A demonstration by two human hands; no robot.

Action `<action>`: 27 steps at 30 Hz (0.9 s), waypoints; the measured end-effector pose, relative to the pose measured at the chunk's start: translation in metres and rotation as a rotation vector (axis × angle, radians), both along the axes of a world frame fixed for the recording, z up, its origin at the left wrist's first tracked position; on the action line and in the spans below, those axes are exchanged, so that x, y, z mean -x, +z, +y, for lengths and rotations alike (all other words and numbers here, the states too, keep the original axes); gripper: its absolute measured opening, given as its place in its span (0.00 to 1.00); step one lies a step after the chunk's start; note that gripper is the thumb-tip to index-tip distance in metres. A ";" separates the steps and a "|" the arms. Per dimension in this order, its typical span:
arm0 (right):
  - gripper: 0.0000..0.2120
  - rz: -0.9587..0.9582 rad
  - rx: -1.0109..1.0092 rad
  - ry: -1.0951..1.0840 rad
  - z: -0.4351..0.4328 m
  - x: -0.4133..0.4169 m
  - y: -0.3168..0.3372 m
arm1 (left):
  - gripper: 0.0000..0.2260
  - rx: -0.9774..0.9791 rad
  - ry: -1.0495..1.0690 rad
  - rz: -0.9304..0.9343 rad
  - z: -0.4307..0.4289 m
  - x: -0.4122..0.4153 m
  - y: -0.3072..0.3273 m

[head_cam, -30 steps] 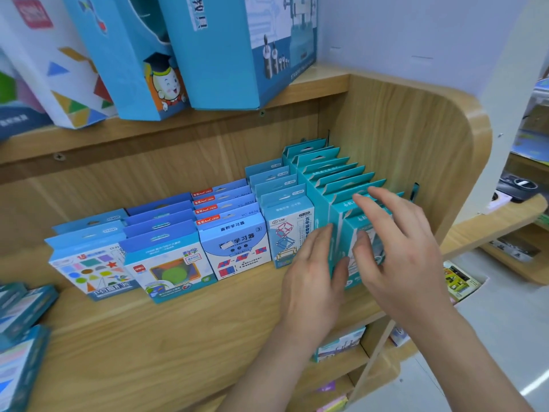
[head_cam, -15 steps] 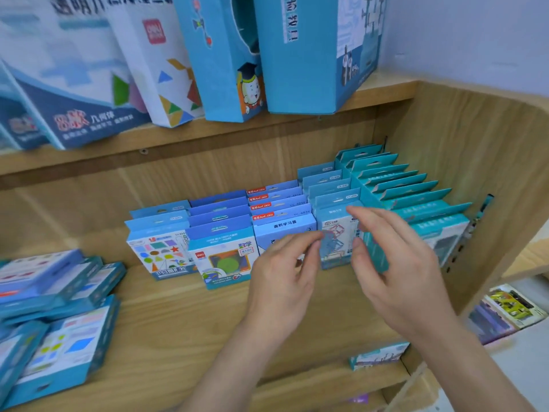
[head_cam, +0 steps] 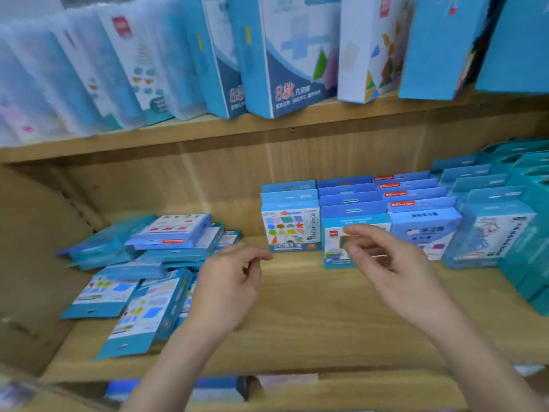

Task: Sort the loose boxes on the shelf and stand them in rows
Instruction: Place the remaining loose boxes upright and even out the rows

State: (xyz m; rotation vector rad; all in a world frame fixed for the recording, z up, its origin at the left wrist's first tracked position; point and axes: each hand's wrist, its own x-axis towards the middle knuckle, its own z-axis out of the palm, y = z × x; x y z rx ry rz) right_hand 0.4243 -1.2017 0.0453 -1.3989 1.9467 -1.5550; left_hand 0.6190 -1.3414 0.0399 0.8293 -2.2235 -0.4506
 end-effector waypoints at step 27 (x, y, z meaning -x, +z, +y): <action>0.08 -0.051 -0.184 0.032 -0.098 -0.090 -0.008 | 0.29 0.007 -0.171 -0.620 -0.069 -0.177 -0.090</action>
